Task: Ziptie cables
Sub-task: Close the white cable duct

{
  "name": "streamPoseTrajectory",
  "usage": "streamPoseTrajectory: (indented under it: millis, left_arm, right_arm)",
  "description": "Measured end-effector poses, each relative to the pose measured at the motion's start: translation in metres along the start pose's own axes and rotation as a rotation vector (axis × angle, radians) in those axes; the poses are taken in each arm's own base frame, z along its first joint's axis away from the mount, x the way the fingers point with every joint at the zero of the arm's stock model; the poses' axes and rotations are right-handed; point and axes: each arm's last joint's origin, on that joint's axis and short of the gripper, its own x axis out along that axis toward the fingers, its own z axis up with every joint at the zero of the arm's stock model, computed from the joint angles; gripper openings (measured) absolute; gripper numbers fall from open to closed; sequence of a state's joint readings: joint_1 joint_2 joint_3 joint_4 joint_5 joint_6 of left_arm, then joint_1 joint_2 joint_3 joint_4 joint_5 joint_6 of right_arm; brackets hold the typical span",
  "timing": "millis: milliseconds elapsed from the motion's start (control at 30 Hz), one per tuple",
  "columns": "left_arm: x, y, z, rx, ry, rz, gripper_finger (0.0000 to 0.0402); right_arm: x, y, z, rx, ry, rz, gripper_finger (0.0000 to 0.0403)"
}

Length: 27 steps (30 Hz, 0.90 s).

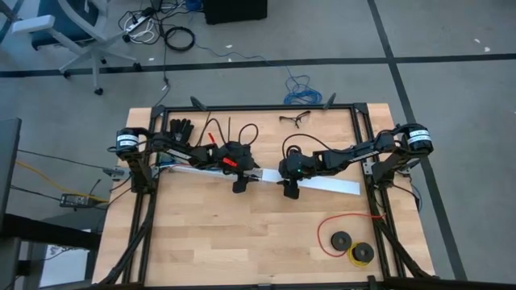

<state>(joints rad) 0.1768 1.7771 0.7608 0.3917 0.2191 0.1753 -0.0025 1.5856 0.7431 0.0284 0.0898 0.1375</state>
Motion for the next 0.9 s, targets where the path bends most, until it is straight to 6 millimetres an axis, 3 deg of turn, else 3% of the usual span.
streamPoseTrajectory:
  millis: [900]
  left_arm:
    - [-0.0001, -0.0005, -0.0021, -0.009, 0.021, -0.008, 0.0241]
  right_arm:
    - [-0.0007, 0.0013, 0.0069, 0.002, -0.026, 0.016, 0.0237]
